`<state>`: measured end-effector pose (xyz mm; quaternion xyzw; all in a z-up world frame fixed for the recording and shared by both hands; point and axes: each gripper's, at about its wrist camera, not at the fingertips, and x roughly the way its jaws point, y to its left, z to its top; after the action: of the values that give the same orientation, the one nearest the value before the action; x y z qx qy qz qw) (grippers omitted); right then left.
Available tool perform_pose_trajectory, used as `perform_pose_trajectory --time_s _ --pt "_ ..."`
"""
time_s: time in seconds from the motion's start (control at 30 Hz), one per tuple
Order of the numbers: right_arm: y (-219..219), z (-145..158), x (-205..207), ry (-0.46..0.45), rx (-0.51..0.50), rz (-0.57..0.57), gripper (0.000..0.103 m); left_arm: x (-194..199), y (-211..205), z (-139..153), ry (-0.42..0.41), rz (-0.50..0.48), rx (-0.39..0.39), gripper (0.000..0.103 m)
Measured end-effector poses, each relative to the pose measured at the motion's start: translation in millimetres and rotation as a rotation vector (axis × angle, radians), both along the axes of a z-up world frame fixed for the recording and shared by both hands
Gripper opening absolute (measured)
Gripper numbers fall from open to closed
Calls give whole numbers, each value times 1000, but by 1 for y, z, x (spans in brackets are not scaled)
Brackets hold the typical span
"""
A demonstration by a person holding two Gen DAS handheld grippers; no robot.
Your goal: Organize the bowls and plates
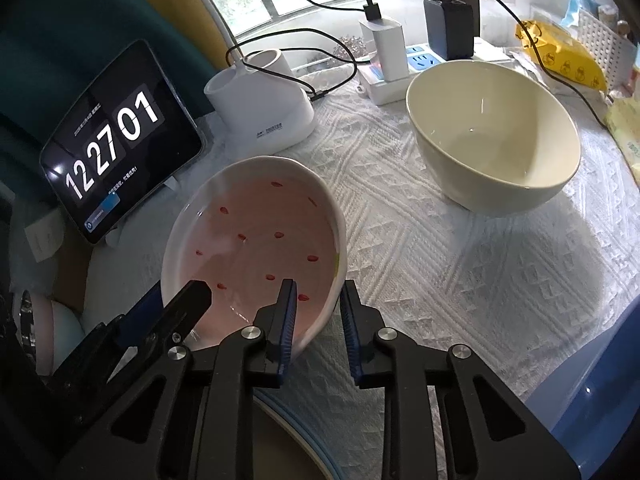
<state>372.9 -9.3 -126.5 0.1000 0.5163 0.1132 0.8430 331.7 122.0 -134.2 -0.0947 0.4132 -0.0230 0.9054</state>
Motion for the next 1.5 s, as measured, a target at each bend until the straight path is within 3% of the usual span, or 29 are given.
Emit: perform_pose_trajectory --time_s 1.5 --pt "-44 69 -75 -193 53 6 24 -71 -35 68 -168 -25 1 30"
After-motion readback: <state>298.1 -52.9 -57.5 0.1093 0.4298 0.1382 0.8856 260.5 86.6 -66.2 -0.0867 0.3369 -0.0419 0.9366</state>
